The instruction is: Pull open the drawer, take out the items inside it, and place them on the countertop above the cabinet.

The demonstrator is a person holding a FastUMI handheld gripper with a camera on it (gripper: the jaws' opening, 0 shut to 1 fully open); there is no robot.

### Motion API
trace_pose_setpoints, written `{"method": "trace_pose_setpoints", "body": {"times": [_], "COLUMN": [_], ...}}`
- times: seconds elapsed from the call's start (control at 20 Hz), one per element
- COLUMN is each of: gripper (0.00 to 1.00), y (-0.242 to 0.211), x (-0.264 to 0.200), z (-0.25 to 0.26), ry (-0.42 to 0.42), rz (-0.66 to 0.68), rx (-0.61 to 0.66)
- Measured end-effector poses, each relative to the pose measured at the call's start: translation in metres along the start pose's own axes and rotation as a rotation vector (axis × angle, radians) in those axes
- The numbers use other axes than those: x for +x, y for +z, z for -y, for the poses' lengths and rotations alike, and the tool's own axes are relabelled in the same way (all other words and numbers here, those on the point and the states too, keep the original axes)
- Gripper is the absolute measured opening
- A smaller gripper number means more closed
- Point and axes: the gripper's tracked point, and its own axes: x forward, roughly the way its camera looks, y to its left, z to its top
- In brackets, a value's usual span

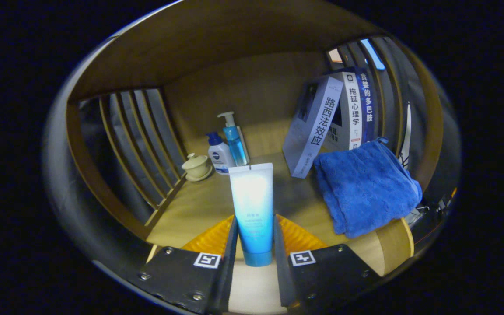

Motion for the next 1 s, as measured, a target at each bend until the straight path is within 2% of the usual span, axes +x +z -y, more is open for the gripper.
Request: {"method": "trace_pose_setpoints", "body": {"times": [0.15, 0.4, 0.7, 0.85, 0.95, 1.0], "gripper": [0.43, 0.43, 0.44, 0.46, 0.52, 0.59], "y": [-0.009, -0.023, -0.026, -0.016, -0.010, -0.008], "x": [0.030, 0.054, 0.057, 0.048, 0.034, 0.026], "z": [0.012, 0.019, 0.018, 0.020, 0.017, 0.016], "ry": [-0.050, -0.075, -0.097, -0.109, -0.114, -0.120], "rz": [-0.045, -0.093, -0.088, -0.041, -0.021, -0.014], "rx": [0.014, 0.018, 0.017, -0.003, 0.004, 0.002]}}
